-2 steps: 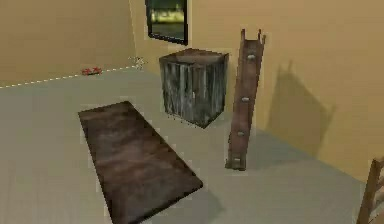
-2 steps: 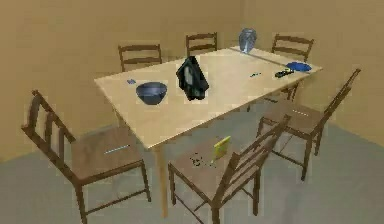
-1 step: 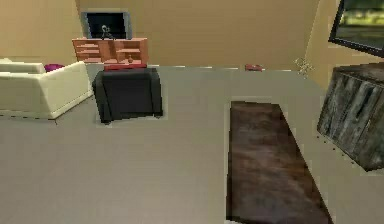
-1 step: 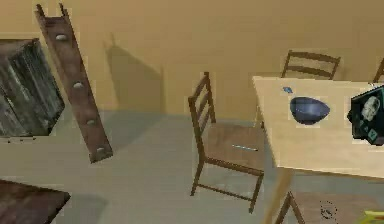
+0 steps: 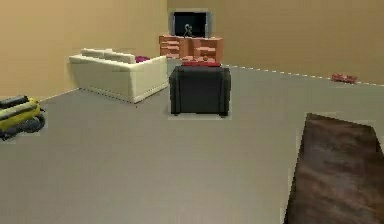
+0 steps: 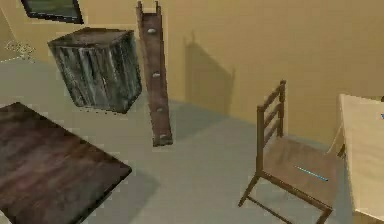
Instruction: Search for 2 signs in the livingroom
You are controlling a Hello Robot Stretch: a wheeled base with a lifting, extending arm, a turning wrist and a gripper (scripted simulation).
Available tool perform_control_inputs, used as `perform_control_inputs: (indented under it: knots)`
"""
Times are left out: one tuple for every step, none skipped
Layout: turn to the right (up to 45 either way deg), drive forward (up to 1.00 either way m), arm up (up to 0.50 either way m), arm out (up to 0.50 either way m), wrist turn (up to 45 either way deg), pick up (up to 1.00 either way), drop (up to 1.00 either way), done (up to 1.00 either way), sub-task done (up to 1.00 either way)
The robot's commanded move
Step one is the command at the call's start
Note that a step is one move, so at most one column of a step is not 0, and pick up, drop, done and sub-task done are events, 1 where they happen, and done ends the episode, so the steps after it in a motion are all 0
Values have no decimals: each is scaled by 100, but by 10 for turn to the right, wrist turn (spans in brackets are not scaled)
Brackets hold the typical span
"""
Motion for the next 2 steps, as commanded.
perform_control_inputs:
  knots:
    - [0,75,0,0,0,0,0,0,0]
    - [300,0,0,0,0,0,0,0,0]
